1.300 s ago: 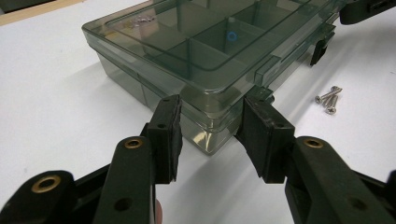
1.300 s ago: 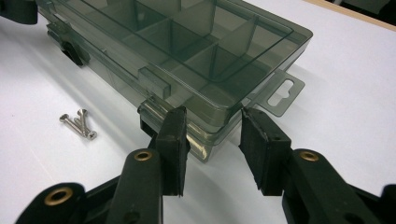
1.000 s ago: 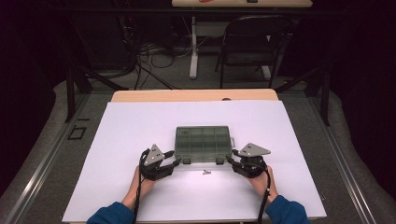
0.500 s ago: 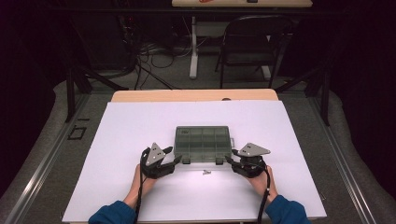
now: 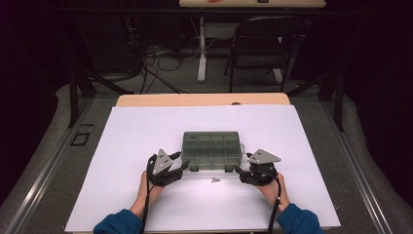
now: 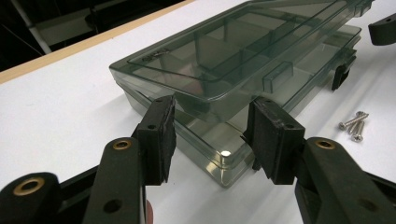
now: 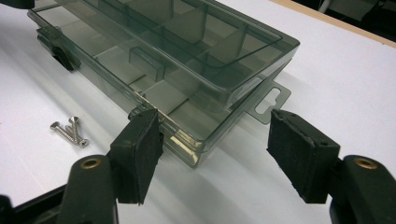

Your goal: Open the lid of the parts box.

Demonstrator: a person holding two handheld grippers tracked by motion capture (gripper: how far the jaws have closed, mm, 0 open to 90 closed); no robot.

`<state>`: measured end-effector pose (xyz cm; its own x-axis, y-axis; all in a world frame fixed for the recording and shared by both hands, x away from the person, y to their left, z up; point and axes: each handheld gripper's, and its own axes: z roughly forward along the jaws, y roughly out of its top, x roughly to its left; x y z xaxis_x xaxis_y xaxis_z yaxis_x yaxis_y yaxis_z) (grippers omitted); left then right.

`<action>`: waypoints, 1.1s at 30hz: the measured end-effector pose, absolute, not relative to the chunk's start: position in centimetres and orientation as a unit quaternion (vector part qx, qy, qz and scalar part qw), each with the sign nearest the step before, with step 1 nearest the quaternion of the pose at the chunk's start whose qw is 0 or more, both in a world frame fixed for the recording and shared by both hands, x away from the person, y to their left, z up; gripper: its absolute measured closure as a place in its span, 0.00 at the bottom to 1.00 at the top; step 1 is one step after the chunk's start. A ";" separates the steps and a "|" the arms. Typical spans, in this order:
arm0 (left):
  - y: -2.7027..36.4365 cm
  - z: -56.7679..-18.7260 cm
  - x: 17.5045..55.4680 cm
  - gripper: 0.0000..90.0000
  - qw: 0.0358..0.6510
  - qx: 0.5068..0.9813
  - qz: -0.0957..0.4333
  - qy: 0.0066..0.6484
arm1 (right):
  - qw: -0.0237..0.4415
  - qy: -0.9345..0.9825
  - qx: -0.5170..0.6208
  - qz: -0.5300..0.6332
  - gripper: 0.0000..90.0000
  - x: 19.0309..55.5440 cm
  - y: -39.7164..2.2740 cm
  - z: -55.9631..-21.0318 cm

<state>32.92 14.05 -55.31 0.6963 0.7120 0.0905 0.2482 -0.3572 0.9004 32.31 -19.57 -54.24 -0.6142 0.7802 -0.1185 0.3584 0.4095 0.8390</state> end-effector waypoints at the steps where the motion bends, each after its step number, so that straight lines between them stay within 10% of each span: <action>1: 14.0 -55.3 32.9 0.58 0.480 0.787 0.241 0.305 | 0.261 0.798 0.357 0.410 0.38 32.3 -19.6 -54.2; 33: 14.0 -54.7 33.8 0.75 0.492 0.771 0.271 0.299 | 0.347 0.763 0.336 0.430 0.65 33.2 -18.8 -53.4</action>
<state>33.79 14.02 -54.65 0.6742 0.7279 0.1251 0.1938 -0.3377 0.9211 33.21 -18.82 -53.39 -0.5331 0.8111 -0.2407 0.2147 0.4049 0.8888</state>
